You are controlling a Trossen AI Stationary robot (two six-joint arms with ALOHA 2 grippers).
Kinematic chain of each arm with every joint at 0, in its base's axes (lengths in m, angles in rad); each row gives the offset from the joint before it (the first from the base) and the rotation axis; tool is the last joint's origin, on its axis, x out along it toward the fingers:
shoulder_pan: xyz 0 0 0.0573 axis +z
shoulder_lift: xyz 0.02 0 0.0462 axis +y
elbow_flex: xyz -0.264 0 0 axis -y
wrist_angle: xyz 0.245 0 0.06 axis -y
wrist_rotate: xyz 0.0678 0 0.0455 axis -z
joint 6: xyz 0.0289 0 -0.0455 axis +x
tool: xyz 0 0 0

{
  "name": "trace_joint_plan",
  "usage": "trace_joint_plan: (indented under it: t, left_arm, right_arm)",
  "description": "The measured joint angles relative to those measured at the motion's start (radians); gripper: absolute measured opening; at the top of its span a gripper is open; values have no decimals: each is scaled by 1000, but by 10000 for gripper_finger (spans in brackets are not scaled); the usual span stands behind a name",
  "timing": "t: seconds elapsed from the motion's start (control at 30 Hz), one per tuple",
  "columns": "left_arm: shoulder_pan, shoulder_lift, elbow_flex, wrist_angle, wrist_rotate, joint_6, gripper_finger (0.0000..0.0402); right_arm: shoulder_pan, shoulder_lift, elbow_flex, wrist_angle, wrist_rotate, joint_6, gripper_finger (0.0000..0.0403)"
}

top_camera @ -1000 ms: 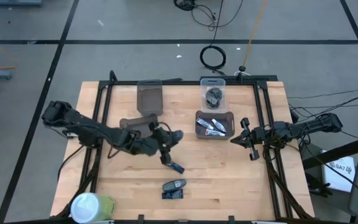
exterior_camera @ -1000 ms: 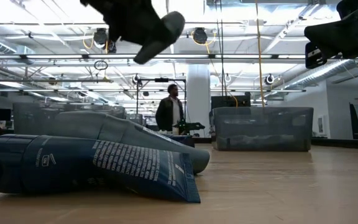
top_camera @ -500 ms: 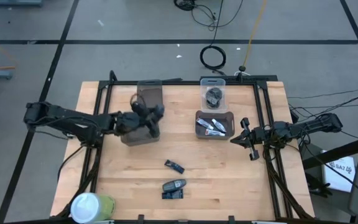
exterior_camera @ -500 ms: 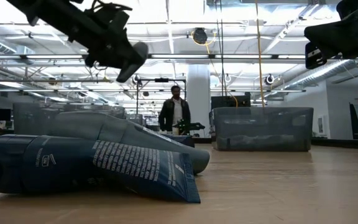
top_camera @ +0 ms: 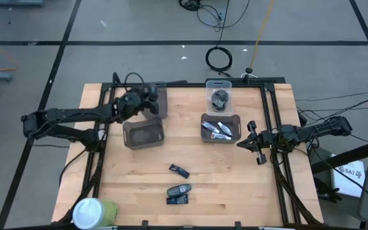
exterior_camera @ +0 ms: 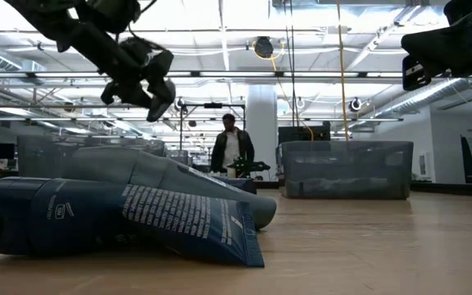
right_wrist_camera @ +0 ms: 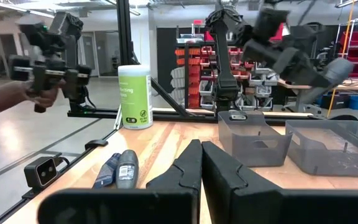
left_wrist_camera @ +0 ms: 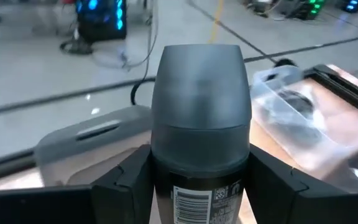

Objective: Pick & Place Travel size toiletries
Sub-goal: Put the top gray deodorant into the top black bin

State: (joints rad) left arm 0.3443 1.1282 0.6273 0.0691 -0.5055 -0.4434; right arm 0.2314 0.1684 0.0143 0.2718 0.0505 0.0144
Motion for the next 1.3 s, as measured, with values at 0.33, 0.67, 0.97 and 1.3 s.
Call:
trace_joint_plan:
  t: [0.33,0.67,0.97,1.3]
  left_arm:
    - [176,2,35,-212,105,-173,194]
    - [242,146,135,-346,211,-222,200]
    - [264,357,339,-511,251,-189,201]
    - [262,485,363,-513,281,-194,202]
  right_arm:
    - [0,0,0,0,0,0,0]
    - [0,0,0,0,0,0,0]
    - [0,0,0,0,0,0,0]
    - [0,0,0,0,0,0,0]
